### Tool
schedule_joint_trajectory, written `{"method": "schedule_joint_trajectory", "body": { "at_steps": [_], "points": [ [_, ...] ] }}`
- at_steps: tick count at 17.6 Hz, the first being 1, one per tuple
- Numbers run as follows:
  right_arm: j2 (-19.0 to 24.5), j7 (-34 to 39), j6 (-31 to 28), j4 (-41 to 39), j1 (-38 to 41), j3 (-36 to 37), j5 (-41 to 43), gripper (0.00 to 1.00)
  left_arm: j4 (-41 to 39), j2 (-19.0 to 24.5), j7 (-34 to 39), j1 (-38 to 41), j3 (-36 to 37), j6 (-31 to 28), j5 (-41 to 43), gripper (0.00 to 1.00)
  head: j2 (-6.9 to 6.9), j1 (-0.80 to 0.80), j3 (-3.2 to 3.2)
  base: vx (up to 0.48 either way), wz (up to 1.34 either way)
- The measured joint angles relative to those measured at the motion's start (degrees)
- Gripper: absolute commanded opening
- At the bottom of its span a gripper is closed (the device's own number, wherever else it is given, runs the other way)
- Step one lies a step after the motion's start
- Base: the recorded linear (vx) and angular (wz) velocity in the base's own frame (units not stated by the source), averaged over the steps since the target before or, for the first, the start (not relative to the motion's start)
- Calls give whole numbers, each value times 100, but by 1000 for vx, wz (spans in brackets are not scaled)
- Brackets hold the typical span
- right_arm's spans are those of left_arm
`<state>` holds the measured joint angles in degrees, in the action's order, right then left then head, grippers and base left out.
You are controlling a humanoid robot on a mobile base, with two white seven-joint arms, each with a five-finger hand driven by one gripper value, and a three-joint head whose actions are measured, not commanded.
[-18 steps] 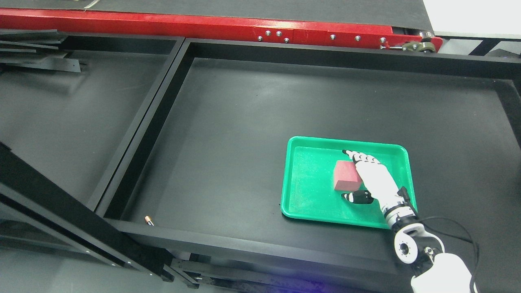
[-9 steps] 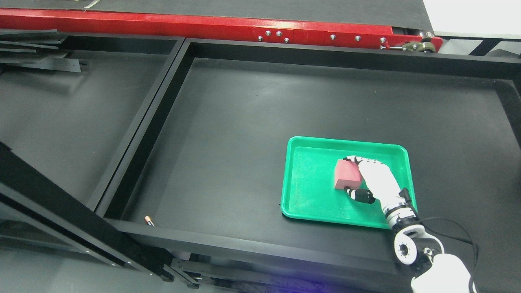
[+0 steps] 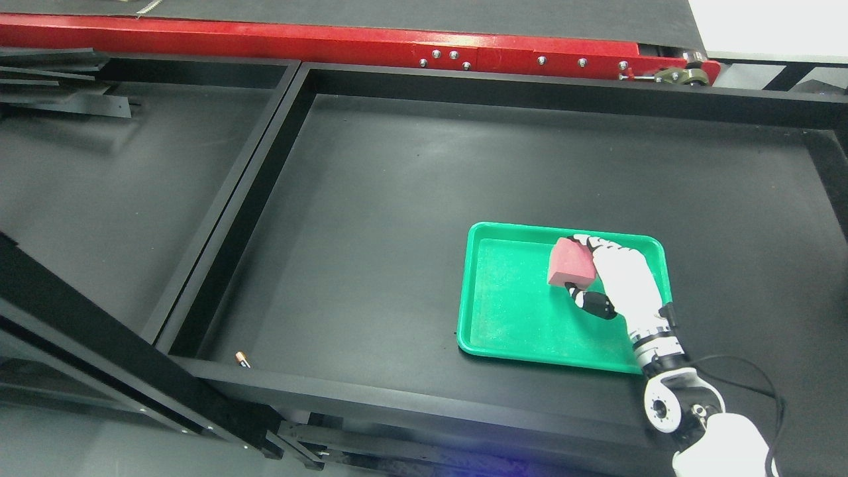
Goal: Pick pink block from left shelf to tray
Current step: 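Lift the pink block off the green tray with the right hand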
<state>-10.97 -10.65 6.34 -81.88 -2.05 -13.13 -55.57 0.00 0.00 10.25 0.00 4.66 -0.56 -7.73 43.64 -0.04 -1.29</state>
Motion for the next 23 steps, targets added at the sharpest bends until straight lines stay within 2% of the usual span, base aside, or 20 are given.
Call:
{"method": "schedule_joint_trajectory", "body": {
  "at_steps": [3, 13, 23],
  "points": [
    [-25, -469, 236, -121, 89, 55, -12, 4, 0, 0, 0, 0, 0, 0, 0, 100, 0, 0, 0, 0, 0],
    [-68, -2003, 473, -575, 472, 170, -17, 4, 0, 0, 0, -1, 0, 0, 0, 100, 0, 0, 0, -29, 13],
    [-48, -3498, 712, -895, 850, 282, 13, 4, 0, 0, 0, 0, 0, 0, 0, 100, 0, 0, 0, -161, 213]
  ]
}}
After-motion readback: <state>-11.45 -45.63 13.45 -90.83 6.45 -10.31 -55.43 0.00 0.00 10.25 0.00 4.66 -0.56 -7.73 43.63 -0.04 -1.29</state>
